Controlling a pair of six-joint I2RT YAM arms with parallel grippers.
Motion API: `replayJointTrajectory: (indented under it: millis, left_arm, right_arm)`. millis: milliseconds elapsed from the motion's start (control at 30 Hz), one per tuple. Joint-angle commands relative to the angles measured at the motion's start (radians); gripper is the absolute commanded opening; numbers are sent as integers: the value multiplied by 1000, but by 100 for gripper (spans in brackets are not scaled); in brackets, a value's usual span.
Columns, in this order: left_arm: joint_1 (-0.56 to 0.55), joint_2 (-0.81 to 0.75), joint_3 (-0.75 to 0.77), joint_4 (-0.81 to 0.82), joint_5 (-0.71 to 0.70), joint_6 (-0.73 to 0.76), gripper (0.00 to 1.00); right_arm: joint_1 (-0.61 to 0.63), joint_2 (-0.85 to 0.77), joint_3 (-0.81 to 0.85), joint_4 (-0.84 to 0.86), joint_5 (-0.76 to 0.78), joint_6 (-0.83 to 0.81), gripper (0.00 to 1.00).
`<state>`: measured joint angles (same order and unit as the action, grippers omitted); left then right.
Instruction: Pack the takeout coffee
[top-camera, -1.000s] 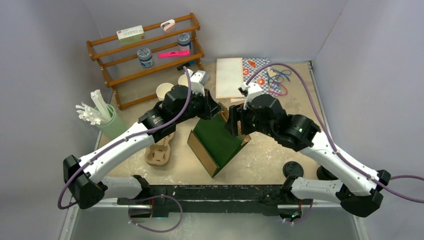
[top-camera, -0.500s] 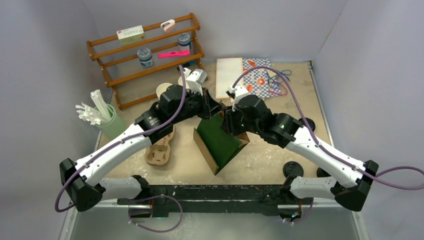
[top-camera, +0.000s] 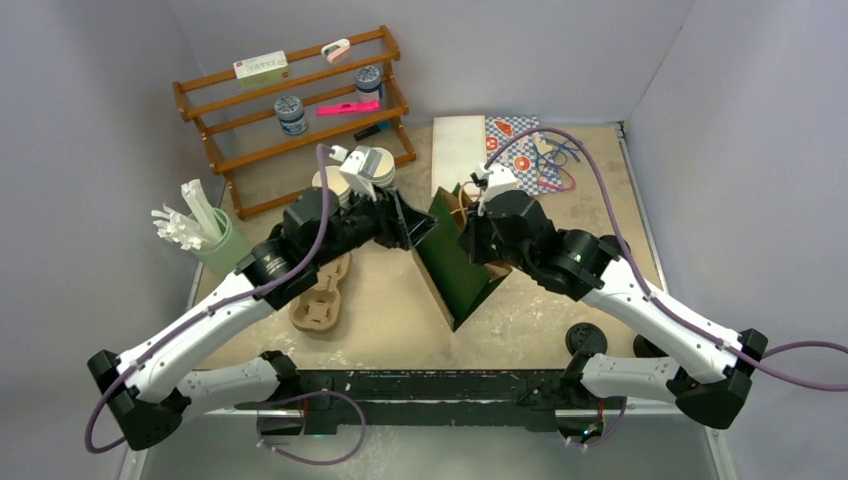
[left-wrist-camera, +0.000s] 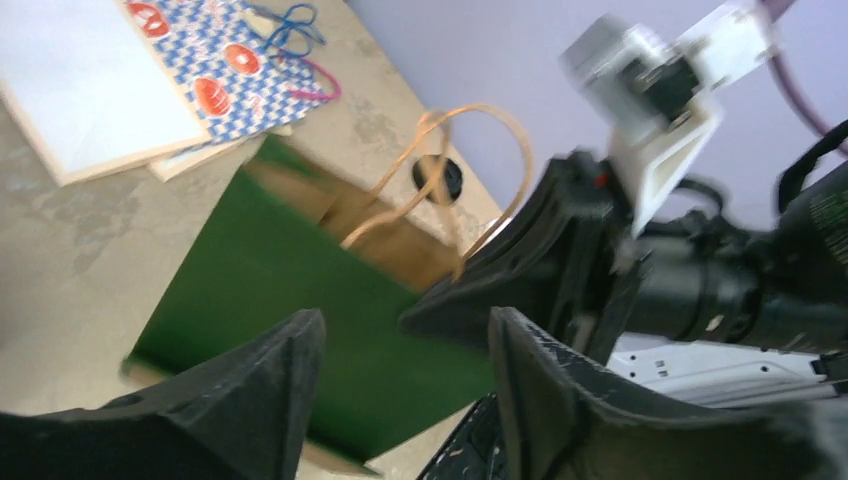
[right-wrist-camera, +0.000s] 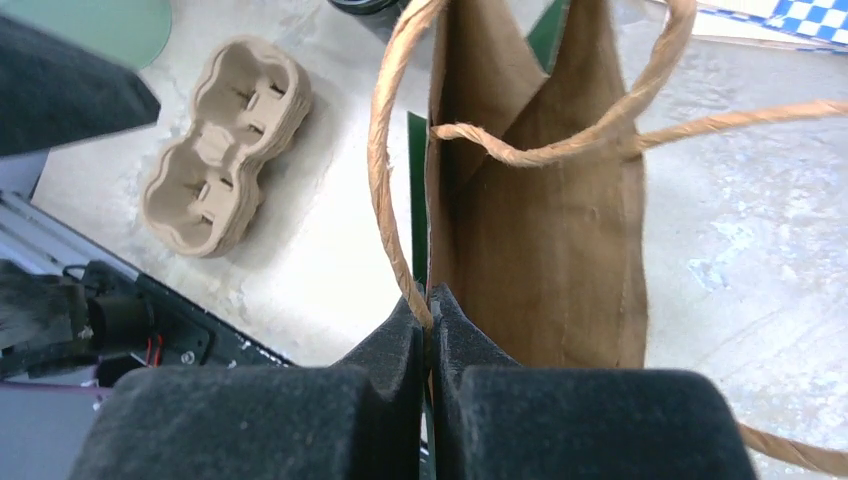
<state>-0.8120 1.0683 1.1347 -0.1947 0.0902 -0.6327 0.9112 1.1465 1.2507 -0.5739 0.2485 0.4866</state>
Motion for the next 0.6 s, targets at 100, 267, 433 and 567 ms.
replayJointTrajectory:
  millis: [100, 267, 433, 567]
  left_arm:
    - [4, -176, -296, 44, -88, -94, 75]
    - [4, -189, -479, 140, -118, -193, 81]
    - [4, -95, -547, 299, -112, -229, 81]
    - [4, 26, -555, 399, -59, -235, 78]
  right_arm:
    - [-2, -70, -29, 24, 99, 49, 0]
    - [-2, -101, -90, 64, 71, 49, 0]
    - [-1, -98, -106, 64, 53, 26, 0]
    - [-2, -96, -109, 64, 40, 12, 0]
